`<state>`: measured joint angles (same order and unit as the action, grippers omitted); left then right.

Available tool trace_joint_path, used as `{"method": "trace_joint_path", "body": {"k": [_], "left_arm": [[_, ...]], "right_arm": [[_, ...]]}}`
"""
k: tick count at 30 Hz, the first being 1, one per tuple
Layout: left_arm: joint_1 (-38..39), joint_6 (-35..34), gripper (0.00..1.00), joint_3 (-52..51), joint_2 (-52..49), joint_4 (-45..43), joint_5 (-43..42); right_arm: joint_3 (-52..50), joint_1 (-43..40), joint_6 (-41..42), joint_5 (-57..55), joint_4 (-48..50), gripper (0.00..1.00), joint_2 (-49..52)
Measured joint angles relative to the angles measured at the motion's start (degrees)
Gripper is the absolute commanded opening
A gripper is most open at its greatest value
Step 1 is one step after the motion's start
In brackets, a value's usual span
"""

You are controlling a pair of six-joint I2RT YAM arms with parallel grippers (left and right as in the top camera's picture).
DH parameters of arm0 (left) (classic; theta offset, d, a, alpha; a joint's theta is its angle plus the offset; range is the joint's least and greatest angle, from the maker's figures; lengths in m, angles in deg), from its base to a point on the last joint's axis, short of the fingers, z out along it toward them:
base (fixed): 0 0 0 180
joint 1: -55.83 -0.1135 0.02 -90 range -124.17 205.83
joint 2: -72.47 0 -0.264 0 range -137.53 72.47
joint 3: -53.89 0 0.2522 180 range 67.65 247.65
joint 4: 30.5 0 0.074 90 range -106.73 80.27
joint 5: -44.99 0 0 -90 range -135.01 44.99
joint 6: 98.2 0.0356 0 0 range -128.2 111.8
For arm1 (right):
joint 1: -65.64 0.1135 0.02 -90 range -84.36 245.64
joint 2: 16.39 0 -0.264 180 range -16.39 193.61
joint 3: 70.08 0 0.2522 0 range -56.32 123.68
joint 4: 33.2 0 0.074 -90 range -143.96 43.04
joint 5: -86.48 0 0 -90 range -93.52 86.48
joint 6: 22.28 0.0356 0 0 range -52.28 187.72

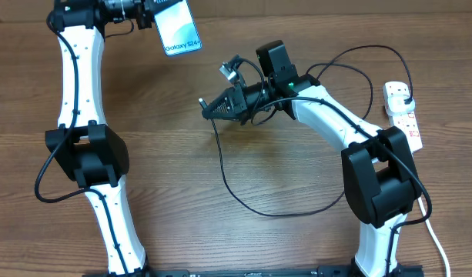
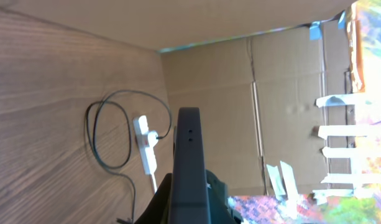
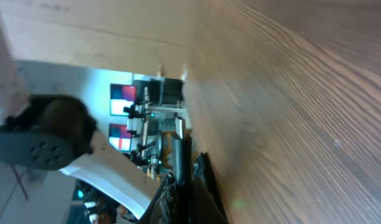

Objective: Plug charger to phone and switch on socket
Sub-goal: 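Lift the plug with the right gripper toward the phone's bottom port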

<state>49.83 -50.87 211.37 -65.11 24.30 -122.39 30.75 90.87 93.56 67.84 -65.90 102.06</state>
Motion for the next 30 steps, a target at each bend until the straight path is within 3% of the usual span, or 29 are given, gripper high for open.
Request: {"method": "trace_joint_path", "body": {"k": [11, 18, 30], "left_arm": [[0.0, -7.3, 0.04, 0.0, 0.0, -4.9, -0.2], [0.8, -8.0, 0.04, 0.0, 0.0, -5.1, -0.2], [3.8, -7.8, 0.04, 0.0, 0.0, -5.0, -0.2]], "right_arm": [[0.0, -0.1, 5.3, 1.8, 19.4, 0.04, -0.1], [0.0, -2.0, 18.9, 1.6, 39.2, 0.04, -0.2], [0.0, -2.4, 27.1, -0.3, 42.6, 0.04, -0.2]]}}
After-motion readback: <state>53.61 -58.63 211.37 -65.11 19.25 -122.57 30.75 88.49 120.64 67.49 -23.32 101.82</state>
